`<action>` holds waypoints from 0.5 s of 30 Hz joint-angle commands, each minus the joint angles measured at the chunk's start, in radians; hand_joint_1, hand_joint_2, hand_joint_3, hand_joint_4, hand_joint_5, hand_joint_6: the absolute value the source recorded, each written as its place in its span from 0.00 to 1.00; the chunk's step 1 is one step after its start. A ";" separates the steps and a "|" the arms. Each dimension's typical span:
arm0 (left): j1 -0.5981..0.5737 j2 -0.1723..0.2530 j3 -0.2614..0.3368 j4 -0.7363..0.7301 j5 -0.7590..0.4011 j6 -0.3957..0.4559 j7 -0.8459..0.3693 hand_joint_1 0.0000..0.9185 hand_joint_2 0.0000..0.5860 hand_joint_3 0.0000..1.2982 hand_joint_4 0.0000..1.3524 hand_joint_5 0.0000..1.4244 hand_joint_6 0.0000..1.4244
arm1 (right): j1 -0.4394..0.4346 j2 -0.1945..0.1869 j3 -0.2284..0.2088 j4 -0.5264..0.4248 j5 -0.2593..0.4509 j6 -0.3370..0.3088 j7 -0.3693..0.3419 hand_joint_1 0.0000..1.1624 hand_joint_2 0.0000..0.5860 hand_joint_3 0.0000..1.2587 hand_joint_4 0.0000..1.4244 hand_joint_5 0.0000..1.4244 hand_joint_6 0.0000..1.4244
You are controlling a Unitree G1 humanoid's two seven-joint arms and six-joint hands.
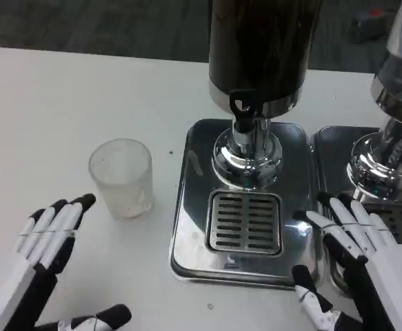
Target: Grasp the cup under the faucet to collect the drink, then remove the cup.
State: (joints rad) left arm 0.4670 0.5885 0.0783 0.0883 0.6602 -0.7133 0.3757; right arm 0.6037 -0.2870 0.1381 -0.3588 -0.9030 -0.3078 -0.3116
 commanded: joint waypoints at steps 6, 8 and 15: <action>-0.126 -0.017 0.048 0.096 -0.093 -0.065 0.037 0.00 0.06 0.00 0.00 0.00 0.00 | -0.036 0.011 0.035 0.017 0.003 0.009 -0.010 0.32 0.83 0.19 0.06 0.03 0.04; -0.167 -0.024 0.050 0.134 -0.116 -0.059 0.030 0.00 0.05 0.00 0.00 0.00 0.01 | -0.054 0.006 0.041 0.029 0.009 0.001 -0.009 0.32 0.83 0.19 0.06 0.03 0.04; -0.309 -0.051 0.012 0.247 -0.082 -0.010 0.051 0.12 0.03 0.00 0.00 0.06 0.08 | -0.100 -0.024 0.026 0.079 0.058 -0.033 -0.018 0.32 0.83 0.21 0.08 0.05 0.05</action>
State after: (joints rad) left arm 0.2066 0.5518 0.1152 0.2997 0.5335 -0.7570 0.4109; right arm 0.5208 -0.2858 0.1815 -0.3069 -0.8782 -0.3118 -0.3142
